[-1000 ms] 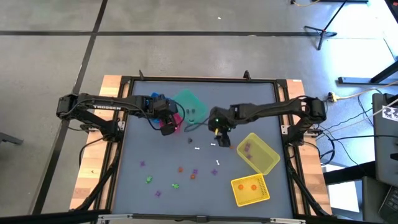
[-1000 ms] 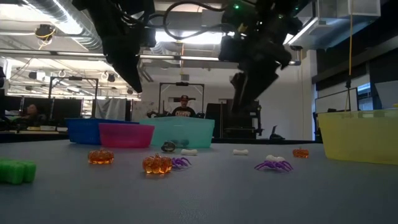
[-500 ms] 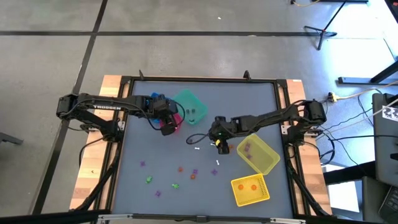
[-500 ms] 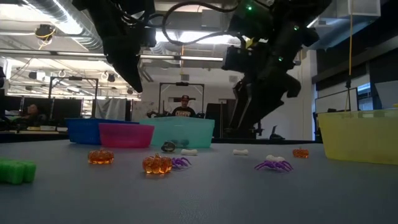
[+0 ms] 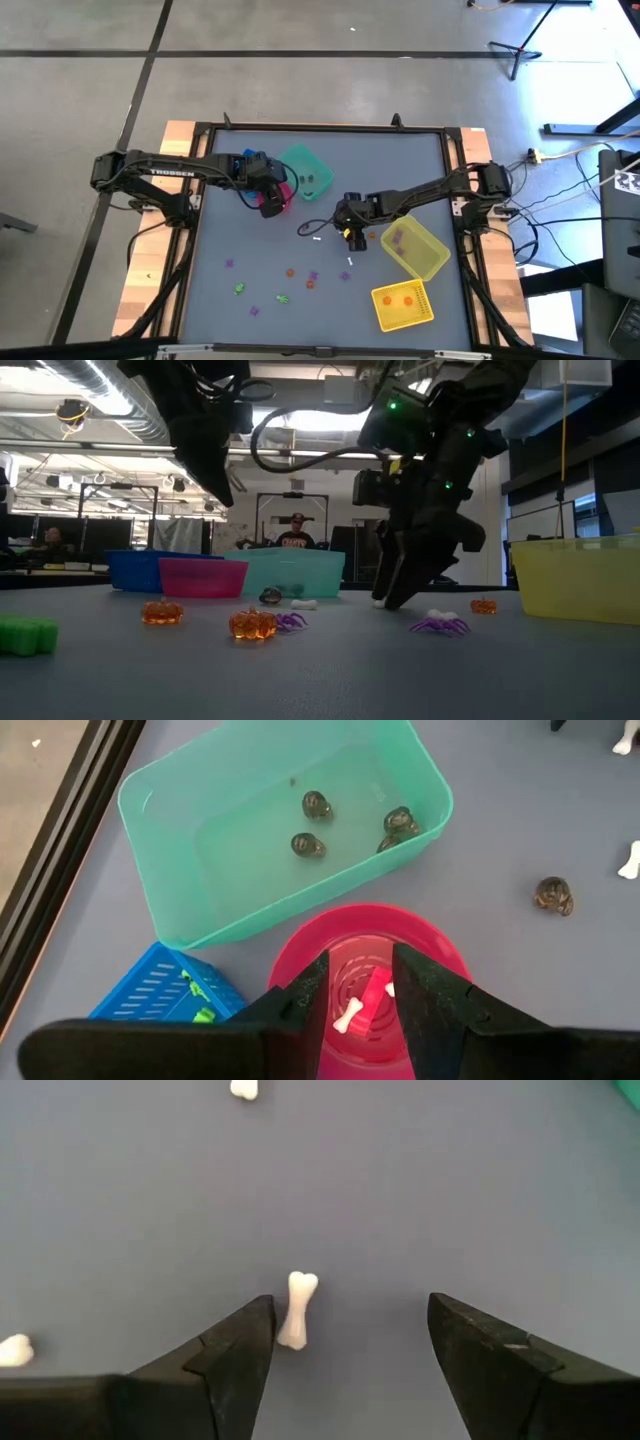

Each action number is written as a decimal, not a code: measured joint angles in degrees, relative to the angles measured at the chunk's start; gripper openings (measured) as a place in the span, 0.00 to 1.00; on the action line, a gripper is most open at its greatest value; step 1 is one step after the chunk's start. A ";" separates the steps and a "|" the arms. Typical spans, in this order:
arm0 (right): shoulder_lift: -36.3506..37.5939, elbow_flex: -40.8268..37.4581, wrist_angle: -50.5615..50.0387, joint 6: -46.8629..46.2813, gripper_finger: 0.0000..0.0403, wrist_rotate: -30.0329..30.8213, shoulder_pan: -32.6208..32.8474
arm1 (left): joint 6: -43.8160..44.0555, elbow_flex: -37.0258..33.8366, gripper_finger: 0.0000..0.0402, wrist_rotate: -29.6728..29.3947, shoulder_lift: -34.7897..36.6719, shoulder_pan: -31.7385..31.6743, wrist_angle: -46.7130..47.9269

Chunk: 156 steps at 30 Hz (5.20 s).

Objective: Sort Halloween decoration
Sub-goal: Put the white bone toy into the red bin, then put the purple spider toy into the yellow bin

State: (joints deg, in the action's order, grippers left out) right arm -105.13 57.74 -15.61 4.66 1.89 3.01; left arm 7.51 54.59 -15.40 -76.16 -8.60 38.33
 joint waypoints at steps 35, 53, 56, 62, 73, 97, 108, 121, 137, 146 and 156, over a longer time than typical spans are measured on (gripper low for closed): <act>-0.93 0.00 -0.23 0.07 0.13 -4.59 0.02 | -0.09 0.00 0.24 0.00 0.00 0.00 -0.04; -1.00 0.51 -0.75 0.07 0.05 -4.53 0.02 | -0.09 0.00 0.24 -0.02 0.00 0.00 -0.06; -1.21 1.88 -1.74 0.09 0.05 -4.96 -0.02 | -0.13 0.00 0.24 -0.07 0.00 0.00 -0.05; -1.37 5.24 -0.64 0.18 0.05 -5.53 -0.07 | -0.15 0.00 0.24 -0.83 0.00 0.00 -0.07; -1.20 10.12 7.75 0.33 0.05 -3.96 -0.07 | -0.57 0.02 0.24 -1.66 5.21 0.02 0.55; -8.17 14.07 44.02 7.56 0.05 -3.96 -7.17 | -0.15 0.13 0.24 -0.15 25.09 3.54 7.76; -18.77 22.06 43.79 7.61 0.05 -3.99 -9.55 | -0.15 0.13 0.24 -0.16 25.16 3.65 7.61; -19.64 23.28 43.42 7.61 0.21 -4.46 -9.40 | -0.15 0.11 0.24 -0.16 25.14 3.65 7.59; -18.93 23.25 39.09 7.61 0.44 -4.47 -9.24 | -0.13 0.04 0.24 -0.17 25.14 3.65 7.50; -12.10 23.23 21.66 11.70 0.44 -0.44 -7.34 | 6.56 0.02 0.24 0.04 25.14 3.65 7.52; -3.68 23.23 1.74 13.39 0.44 5.93 -6.27 | 16.49 0.00 0.42 1.91 23.91 3.63 13.69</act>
State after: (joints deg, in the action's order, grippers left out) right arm -108.81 80.97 -13.87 18.05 7.82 -3.27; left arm 24.00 54.59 -13.49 -52.25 -4.97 52.01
